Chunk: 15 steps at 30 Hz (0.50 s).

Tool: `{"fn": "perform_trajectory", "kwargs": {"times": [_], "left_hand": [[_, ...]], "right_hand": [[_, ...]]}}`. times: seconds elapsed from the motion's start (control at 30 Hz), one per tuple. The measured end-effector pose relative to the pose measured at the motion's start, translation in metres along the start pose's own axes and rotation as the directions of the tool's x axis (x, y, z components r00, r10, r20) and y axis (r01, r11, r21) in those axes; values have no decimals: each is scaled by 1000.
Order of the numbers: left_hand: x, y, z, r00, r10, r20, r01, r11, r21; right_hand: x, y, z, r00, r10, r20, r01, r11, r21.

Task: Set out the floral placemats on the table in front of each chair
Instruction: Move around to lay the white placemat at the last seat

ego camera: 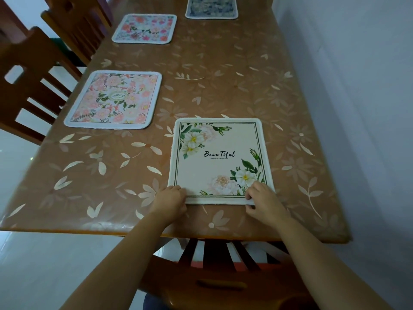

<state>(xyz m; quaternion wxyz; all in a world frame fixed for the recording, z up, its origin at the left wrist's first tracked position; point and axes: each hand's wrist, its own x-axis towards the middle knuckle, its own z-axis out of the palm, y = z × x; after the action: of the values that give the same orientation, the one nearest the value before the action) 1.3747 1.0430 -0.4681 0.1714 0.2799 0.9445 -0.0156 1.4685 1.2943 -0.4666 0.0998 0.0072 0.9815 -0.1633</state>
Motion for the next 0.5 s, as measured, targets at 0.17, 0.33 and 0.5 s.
{"fn": "perform_trajectory", "kwargs": {"times": [0.17,0.33,0.5], "left_hand": [[0,-8,-7,994,-35,99,30,999,43],[-4,-17,-6,995,-44,92,42,999,21],[-10,-17,1,999,-17,30,19,998,-65]], "right_hand": [[-1,-7,4,1000,-19,24,19,1000,15],[-1,-14,8,998,-42,38,41,999,16],[-4,-9,4,998,-60,33,60,998,2]]}}
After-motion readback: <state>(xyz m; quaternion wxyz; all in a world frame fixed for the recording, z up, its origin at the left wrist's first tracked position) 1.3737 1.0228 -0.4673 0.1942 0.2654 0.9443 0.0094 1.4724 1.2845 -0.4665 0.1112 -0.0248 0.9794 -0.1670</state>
